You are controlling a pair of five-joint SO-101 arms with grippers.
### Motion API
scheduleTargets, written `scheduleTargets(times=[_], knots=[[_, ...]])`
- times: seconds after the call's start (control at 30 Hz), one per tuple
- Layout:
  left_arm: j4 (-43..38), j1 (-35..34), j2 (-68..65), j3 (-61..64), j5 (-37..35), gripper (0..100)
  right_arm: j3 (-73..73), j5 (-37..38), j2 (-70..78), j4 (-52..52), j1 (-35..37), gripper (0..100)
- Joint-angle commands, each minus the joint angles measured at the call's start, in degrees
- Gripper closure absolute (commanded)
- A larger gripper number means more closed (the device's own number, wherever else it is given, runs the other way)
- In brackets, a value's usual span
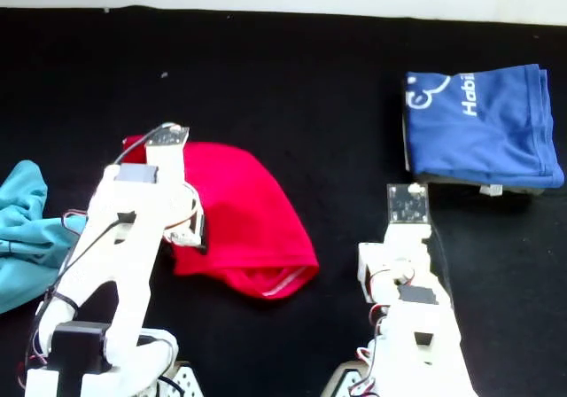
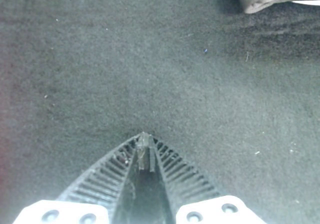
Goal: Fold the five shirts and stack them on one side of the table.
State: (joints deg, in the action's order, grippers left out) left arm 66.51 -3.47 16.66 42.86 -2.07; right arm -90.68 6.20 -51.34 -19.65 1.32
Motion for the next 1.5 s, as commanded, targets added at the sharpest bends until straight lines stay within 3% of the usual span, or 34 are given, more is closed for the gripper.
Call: scheduleTargets(times=[0.0, 0.07, 0.23, 0.43, 0.53, 0.7, 0.87, 1.03, 1.27, 1.47], knots=[[-0.7, 0.0, 2.2, 0.0, 3.3, 87, -0.1, 0.6, -1.3, 1.2, 0.7, 98.9], [-0.6, -0.1, 2.2, -0.8, 3.6, 99, -0.1, 0.6, -1.3, 1.2, 0.7, 98.9], [6.4, -4.1, 2.2, -9.5, 3.5, 99, -0.1, 0.6, -1.3, 1.2, 0.7, 98.9], [24.5, -11.7, 2.2, -31.3, 3.7, 99, 0.2, 0.6, -1.3, 0.4, 0.7, 98.9], [31.2, -15.8, 2.2, -41.4, 9.0, 99, 6.0, 0.5, -1.3, -9.1, 0.7, 98.9], [32.8, -25.0, 2.0, -49.8, 21.1, 99, 28.9, 0.4, -1.2, -29.4, 1.0, 98.9], [32.4, -34.3, 1.6, -47.4, 29.8, 99, 45.8, 0.7, 0.5, -39.9, 7.7, 98.9], [32.3, -39.1, 1.6, -39.4, 35.3, 99, 59.9, 0.4, 16.7, -43.6, 15.0, 98.9], [27.0, -49.2, 1.7, -35.0, 39.1, 99, 88.9, 0.3, 40.7, -54.4, 21.5, 98.9], [30.1, -50.6, 1.7, -34.9, 39.2, 99, 107.4, -6.0, 59.9, -56.2, 27.0, 98.9]])
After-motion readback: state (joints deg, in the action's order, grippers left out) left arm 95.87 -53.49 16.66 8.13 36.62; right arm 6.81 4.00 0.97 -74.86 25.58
